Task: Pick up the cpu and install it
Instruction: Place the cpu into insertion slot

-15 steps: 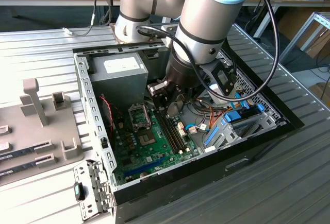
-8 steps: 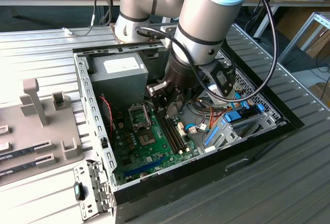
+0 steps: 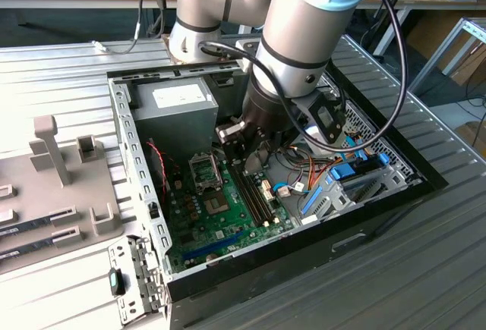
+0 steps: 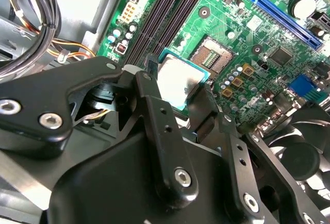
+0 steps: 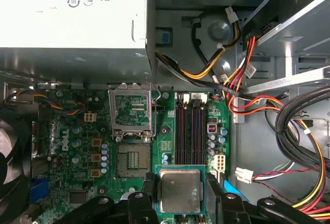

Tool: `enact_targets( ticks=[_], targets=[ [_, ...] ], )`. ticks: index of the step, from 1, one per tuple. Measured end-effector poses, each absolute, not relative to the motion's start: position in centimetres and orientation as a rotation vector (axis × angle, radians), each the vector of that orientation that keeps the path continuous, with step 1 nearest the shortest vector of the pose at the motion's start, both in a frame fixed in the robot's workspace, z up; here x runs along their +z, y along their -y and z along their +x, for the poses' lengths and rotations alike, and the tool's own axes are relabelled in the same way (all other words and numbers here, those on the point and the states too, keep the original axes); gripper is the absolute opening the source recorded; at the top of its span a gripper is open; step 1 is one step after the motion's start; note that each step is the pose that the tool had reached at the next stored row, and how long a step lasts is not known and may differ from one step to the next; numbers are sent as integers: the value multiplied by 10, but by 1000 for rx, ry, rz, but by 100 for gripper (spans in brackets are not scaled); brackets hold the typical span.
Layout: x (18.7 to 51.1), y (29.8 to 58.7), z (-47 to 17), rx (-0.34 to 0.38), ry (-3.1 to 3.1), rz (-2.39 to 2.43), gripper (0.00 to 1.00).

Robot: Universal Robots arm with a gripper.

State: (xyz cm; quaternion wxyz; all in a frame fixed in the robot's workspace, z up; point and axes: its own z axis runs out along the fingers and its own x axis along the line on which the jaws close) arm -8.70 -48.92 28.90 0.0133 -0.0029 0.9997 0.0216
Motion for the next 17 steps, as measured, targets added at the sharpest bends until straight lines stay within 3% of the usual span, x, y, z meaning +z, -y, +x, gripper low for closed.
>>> enact_targets(
  ticks=[17],
  targets=[
    [286, 489, -88, 67, -3114, -9, 47]
  ],
)
